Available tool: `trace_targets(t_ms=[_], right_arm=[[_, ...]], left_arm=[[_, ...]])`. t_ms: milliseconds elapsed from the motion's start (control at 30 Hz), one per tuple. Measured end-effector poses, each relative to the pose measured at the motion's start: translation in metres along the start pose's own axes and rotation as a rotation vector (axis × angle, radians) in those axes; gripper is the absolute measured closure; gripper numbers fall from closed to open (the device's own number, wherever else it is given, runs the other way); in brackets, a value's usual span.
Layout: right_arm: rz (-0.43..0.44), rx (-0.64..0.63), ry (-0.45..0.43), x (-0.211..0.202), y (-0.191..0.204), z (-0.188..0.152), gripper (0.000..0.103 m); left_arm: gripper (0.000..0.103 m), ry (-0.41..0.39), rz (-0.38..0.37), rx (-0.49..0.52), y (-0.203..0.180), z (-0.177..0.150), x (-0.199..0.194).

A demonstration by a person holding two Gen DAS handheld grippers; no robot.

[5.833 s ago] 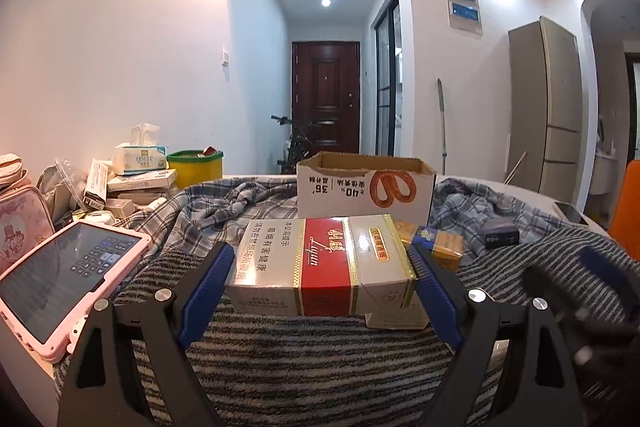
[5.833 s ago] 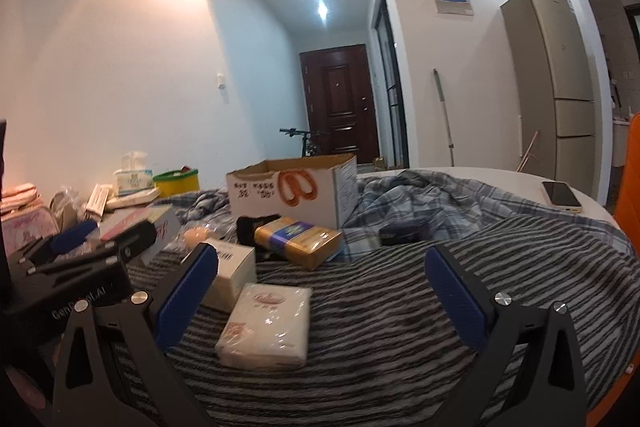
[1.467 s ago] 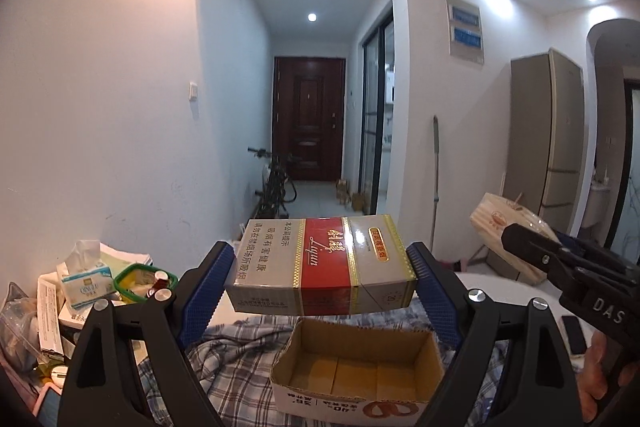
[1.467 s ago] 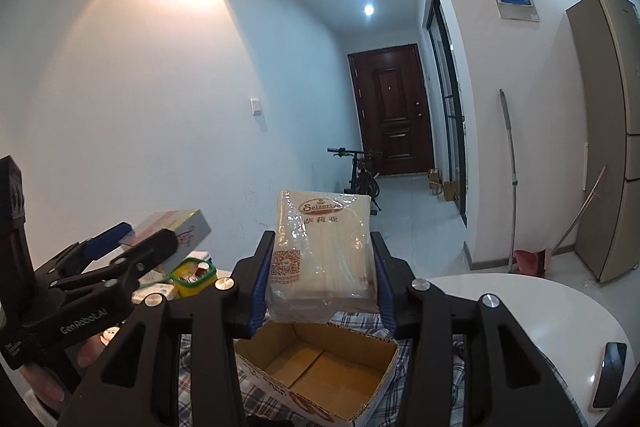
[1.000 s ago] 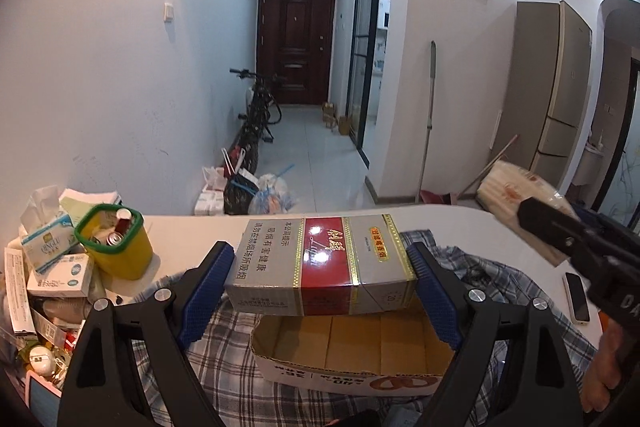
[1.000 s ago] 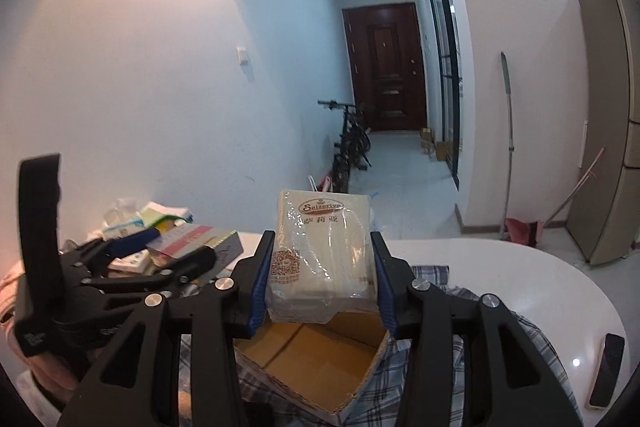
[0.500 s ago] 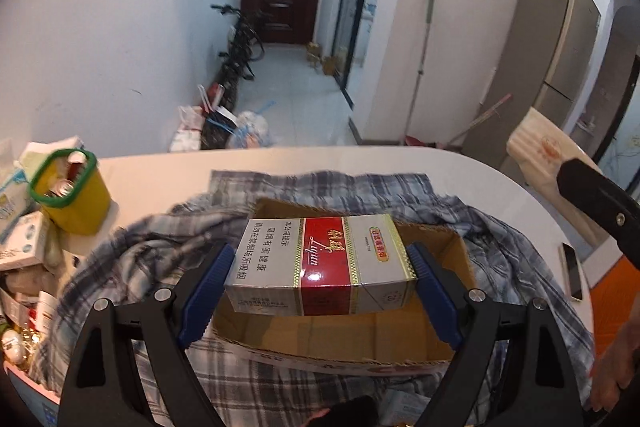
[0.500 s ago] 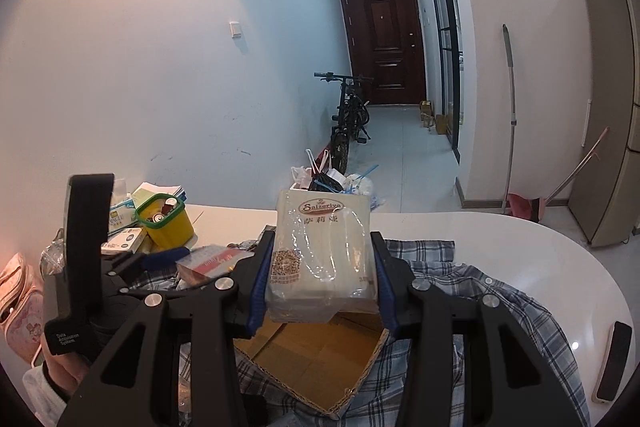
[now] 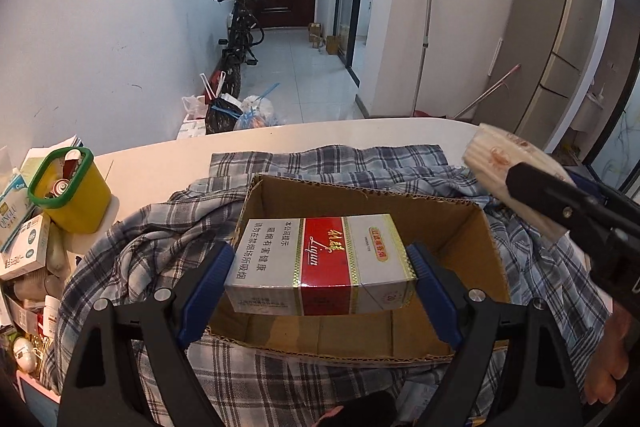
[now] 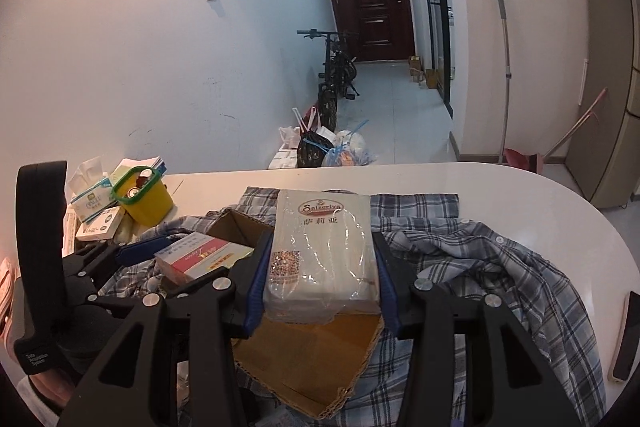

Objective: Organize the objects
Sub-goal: 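Lower both packs into the box and open both tools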

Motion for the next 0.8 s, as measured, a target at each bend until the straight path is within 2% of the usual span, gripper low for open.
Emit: trace_targets(t_ms=[200,333,500,800], right_arm=[[0.012,-0.01,-0.015,-0.004,0.001,0.001,0.058],[0.007,-0.013,-0.027,-0.007,0.003,0.002,0.058],[0.008,0.001,-0.033,-0.009,0.001,0.003,0.058],[0.006,-0.009,-0.026,-0.007,0.001,0.002,0.058]], left_arm=[[0.013,0.029,-0.005,0.003,-0.001,0.0,0.006],[0.013,0.027,-0.085,0.001,-0.006,0.001,0.004],[0.013,-0.032,-0.036,0.029,-0.007,0.003,-0.008],[0.012,-0.126,0.018,-0.039,0.014,0.013,-0.035]])
Point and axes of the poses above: each gripper's, at about its wrist camera, not at the fingertips, and x roughly the way its jaws point, y to its left, z to its top, the point moved 4 cm from there along x, roughly the way its jaws point, and after that the axes turned 5 degrees about y, right-handed, at the moved point
